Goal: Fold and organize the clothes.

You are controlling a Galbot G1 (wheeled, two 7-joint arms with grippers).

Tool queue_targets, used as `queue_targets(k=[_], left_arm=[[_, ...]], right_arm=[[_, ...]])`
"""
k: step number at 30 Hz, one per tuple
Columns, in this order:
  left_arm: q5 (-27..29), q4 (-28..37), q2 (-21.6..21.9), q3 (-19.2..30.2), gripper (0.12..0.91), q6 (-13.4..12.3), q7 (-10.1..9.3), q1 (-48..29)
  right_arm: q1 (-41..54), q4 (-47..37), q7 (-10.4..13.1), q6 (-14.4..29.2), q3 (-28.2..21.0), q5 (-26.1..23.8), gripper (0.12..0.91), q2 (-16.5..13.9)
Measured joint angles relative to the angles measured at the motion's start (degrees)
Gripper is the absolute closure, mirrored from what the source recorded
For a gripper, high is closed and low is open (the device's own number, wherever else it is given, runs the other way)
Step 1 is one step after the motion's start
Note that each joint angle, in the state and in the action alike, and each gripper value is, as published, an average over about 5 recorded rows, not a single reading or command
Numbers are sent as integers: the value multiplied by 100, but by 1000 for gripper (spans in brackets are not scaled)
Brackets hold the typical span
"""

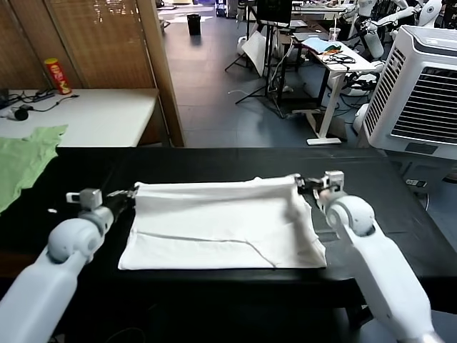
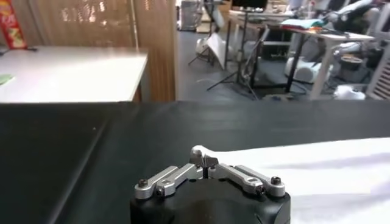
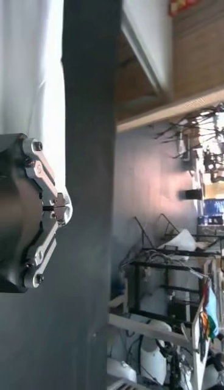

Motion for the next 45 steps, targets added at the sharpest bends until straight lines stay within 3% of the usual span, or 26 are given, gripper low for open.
queue_targets(k=[10, 26, 29, 31, 34, 38, 42, 45], left_arm=[[99, -777, 170, -500, 903, -84, -41, 1182], [511, -1057, 56, -761, 903, -69, -62, 2137], [529, -1099, 53, -802, 903, 49, -63, 2228], [521, -1160, 53, -849, 880, 154, -55, 2298], [508, -1276, 72, -935, 761, 306, -79, 2415], [398, -1455, 120, -1069, 543, 404, -150, 2552], [102, -1528, 52, -1164, 326, 351, -244, 2485], [-71, -1415, -83, -1147, 248, 286, -324, 2226]], right_arm=[[-763, 829, 167, -35, 193, 47, 903, -276], [-1486, 1299, 318, -35, 302, -8, 893, -369], [-1594, 1398, 389, -35, 370, 9, 804, -425], [-1678, 1487, 418, -35, 438, 39, 692, -470], [-1786, 1626, 429, -35, 581, 115, 525, -512], [-1774, 1671, 474, -35, 795, 179, 320, -440], [-1544, 1429, 474, -14, 839, -21, 237, -237], [-1277, 1092, 383, 140, 778, -235, 228, -42]])
